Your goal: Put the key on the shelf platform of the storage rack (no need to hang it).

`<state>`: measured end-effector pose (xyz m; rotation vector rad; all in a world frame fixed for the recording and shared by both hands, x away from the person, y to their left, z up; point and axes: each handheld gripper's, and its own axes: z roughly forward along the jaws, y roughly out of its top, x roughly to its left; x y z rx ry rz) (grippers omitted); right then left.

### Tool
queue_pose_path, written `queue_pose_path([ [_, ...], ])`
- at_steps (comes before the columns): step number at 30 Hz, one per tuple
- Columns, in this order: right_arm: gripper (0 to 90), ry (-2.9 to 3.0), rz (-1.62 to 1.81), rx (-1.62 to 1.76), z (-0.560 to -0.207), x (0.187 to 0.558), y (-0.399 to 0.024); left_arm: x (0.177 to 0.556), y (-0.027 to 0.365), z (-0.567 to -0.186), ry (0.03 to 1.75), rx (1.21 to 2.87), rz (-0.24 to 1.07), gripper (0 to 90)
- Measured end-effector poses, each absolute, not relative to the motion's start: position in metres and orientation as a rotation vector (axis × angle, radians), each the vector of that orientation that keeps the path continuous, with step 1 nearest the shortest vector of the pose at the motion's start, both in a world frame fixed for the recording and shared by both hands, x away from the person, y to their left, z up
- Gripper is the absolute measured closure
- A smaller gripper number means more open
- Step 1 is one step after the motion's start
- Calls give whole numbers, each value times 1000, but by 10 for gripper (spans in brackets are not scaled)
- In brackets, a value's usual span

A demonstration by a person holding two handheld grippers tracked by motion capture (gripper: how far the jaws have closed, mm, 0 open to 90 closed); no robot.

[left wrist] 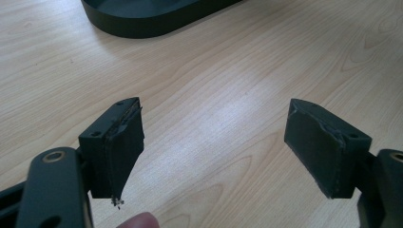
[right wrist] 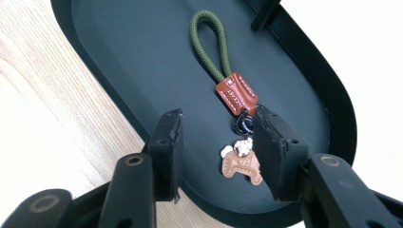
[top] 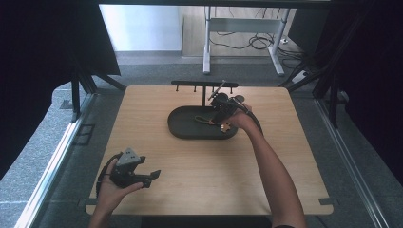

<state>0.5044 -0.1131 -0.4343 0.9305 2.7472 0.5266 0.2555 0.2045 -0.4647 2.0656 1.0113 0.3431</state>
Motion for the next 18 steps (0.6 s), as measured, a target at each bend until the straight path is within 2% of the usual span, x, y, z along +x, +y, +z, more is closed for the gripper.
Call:
queue_pose_path([
  [10, 477, 2714, 605, 969, -425, 494, -122, 255, 206, -464, 1014, 2061, 347, 212],
  [18, 448, 2680, 702, 963, -409, 469, -135, 255, 204, -464, 1017, 2069, 356, 212],
])
